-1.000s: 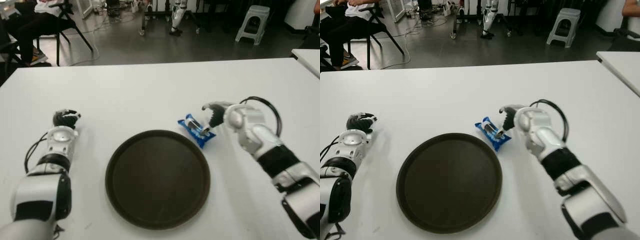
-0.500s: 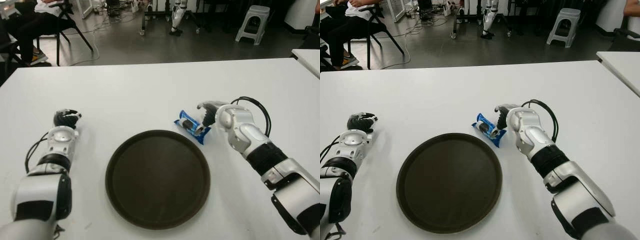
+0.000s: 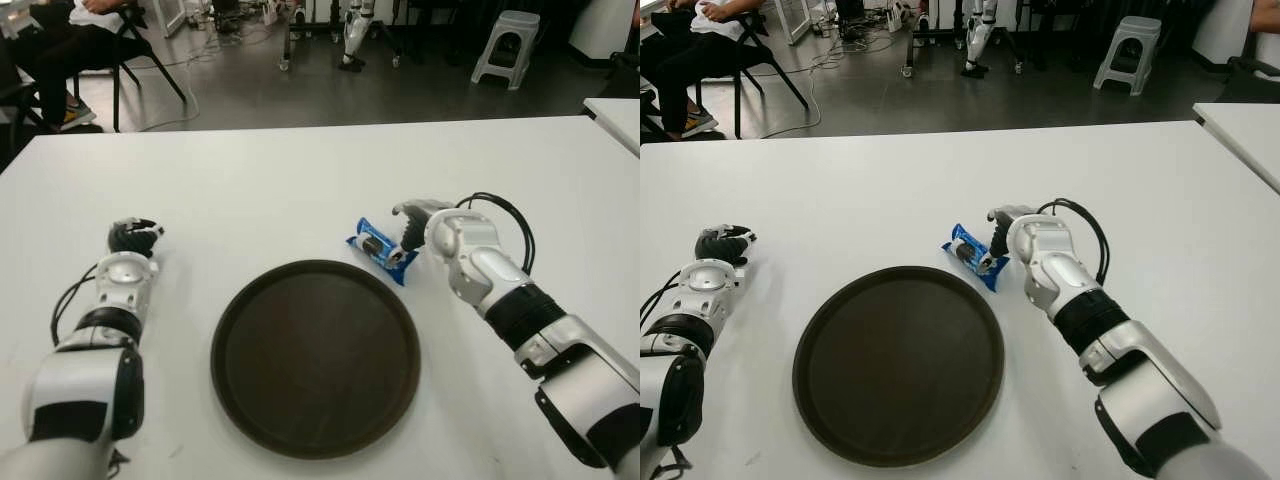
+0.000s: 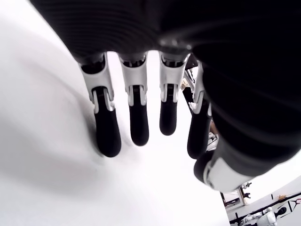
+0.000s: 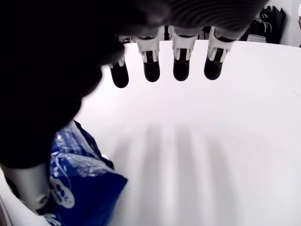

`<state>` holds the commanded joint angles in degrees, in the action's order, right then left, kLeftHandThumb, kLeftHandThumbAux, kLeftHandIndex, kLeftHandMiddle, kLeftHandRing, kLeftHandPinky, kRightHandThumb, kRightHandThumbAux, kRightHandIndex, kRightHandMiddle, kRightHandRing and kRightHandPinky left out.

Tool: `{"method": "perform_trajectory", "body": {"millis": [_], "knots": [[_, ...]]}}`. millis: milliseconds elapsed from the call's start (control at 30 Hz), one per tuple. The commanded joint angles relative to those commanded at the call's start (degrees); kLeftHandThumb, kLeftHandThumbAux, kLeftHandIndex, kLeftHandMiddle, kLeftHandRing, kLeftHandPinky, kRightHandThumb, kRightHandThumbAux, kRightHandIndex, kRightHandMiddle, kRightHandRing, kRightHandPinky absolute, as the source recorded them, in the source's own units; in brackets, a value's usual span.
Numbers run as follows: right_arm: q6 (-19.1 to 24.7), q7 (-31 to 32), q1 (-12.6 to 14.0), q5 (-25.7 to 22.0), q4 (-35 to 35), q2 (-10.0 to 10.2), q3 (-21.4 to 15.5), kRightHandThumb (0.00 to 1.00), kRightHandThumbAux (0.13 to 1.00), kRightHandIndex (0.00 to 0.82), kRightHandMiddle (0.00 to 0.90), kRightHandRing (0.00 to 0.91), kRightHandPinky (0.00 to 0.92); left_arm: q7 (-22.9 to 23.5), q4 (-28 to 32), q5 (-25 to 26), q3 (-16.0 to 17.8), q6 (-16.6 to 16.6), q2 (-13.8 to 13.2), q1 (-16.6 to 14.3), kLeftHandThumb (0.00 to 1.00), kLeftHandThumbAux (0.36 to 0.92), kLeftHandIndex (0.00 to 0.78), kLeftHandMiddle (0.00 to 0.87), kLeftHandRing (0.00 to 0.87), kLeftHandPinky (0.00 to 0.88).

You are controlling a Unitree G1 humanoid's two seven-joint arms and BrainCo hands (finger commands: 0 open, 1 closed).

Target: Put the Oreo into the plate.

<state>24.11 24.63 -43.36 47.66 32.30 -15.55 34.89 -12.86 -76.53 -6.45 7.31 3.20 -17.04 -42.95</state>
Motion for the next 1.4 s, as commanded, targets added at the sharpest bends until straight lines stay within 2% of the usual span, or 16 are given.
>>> {"method": "perform_trajectory", "body": {"millis": [500,767,1100,1400], "knots": [[-0.4,-2.3,-0.5,-0.2,1.3,0.7,0.3,0.000,0.671,0.007,0.000,0.000,0.000,-0.6,0.1,-0.1,-0.3,-0.3,0.1,-0.1,0.679,0.720,0.404,0.194,0.228,0.226],[-0.3,-2.9,-0.8,-0.4,2.2,0.9,0.2,0.000,0.677,0.000,0.000,0.000,0.000,-0.6,0.1,0.0,-0.2,-0.1,0.1,-0.1,0.680,0.718,0.405,0.222,0.253,0.261],[-1.6,-4.0,-1.4,-0.3,2.8,0.8,0.3,0.000,0.695,0.000,0.000,0.000,0.000,-0.8,0.0,-0.2,-0.3,-0.4,0.1,-0.1,0.679,0.718,0.404,0.210,0.237,0.230],[-1.3,-3.8,-2.4,-0.1,3.6,1.1,0.4,0.000,0.665,0.000,0.000,0.000,0.000,-0.3,0.1,0.0,-0.2,-0.1,-0.1,-0.1,0.676,0.720,0.403,0.192,0.229,0.230]]}}
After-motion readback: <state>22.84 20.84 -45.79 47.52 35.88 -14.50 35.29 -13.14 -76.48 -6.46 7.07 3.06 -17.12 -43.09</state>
